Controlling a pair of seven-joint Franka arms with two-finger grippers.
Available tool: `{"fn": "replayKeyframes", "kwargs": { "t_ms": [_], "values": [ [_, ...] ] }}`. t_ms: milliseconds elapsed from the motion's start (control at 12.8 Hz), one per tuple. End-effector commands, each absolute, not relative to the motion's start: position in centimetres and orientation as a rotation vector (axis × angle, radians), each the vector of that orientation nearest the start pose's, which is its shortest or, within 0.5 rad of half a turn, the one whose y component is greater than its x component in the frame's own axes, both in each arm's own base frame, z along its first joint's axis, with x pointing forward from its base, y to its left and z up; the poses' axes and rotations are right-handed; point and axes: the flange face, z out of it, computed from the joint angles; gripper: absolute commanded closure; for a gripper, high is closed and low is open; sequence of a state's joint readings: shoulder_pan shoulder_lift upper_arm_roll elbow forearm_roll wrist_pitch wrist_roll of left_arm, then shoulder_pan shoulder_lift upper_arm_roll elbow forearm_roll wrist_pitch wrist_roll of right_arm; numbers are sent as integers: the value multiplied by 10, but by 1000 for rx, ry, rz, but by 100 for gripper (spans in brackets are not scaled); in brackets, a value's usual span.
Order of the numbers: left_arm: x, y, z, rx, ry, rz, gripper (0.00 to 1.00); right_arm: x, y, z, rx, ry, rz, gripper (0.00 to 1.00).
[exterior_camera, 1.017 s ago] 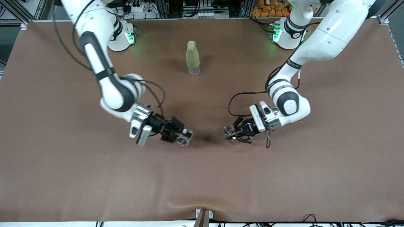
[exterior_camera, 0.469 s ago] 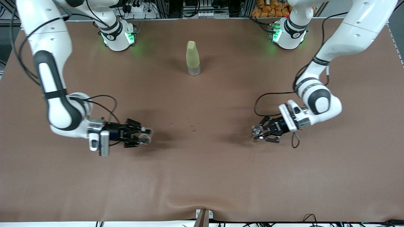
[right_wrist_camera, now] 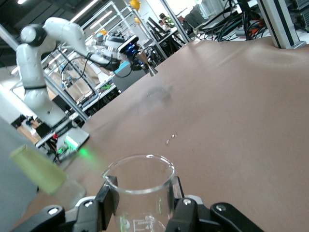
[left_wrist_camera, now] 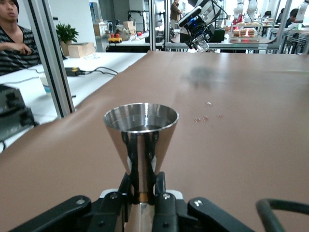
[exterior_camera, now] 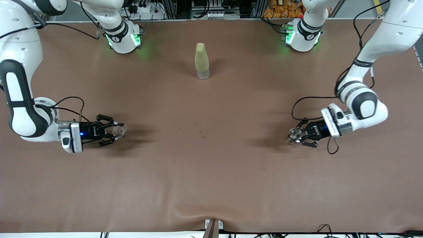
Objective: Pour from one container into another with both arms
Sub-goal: 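Lower the beaker with the right gripper while the left gripper lowers the jigger, then set the beaker and jigger on the table and open both grippers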
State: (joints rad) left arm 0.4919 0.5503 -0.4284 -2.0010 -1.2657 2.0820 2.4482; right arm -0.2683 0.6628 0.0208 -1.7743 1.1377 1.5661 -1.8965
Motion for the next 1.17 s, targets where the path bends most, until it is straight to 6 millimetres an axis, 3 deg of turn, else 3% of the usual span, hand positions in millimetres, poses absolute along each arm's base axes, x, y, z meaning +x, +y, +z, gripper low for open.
{"fn": "replayKeyframes", "kwargs": {
  "t_ms": [0,235,547,626,782,1095],
  "values": [
    [581,24,213,1613,-1357,1128,100,592,-71,187,-1549,-1104,-703,89],
    [572,58,203,1620,-1311,1122,100,575,-95,137,-1484,-1175,-821,88],
    [558,98,182,1654,-1298,1115,100,551,-148,114,-1501,-1185,-875,88],
    [554,100,177,1654,-1292,1109,100,548,-157,113,-1500,-1194,-898,88],
    [550,105,172,1661,-1280,1106,100,541,-170,110,-1503,-1207,-901,88],
    [540,116,149,1633,-1298,1157,100,532,-169,88,-1470,-1219,-927,84]
  ]
}}
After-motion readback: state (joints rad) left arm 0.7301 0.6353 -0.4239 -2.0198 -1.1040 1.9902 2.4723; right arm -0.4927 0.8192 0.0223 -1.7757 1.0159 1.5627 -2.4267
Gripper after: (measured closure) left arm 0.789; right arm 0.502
